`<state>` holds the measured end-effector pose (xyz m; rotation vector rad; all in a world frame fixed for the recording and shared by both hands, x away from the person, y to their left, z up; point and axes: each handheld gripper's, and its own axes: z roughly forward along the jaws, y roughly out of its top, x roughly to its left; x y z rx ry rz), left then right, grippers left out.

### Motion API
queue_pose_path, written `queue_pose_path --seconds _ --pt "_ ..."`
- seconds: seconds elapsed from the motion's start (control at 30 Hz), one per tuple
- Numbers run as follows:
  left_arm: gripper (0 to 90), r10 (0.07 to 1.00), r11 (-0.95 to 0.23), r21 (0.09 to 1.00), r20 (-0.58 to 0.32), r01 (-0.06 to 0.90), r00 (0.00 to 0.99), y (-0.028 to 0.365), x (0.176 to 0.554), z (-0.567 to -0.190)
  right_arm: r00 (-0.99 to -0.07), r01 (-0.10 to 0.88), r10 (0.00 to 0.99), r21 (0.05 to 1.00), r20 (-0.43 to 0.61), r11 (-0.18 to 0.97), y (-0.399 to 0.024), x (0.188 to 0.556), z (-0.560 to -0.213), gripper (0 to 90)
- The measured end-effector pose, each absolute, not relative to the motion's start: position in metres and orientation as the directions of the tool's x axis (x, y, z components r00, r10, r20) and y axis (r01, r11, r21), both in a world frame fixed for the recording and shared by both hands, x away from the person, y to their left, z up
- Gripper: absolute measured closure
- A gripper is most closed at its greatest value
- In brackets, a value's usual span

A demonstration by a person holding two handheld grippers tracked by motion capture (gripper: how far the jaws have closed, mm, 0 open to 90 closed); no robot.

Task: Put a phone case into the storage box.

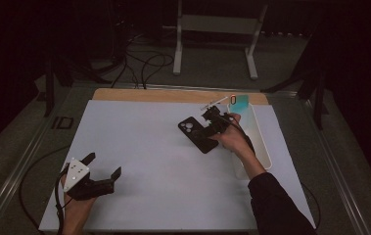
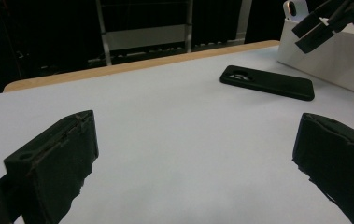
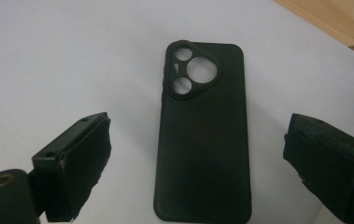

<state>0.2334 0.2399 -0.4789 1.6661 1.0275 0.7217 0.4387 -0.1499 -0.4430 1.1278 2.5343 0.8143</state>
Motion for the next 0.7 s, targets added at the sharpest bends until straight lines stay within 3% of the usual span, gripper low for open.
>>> queue_pose_path --seconds 0.7 --pt "1.0 0.886 -0.131 0.95 -0.016 0.285 0.463 0.239 0.234 -0.479 -0.625 0.671 0.781 0.498 -0.018 0.549 -0.141 0.462 -0.466 7.2"
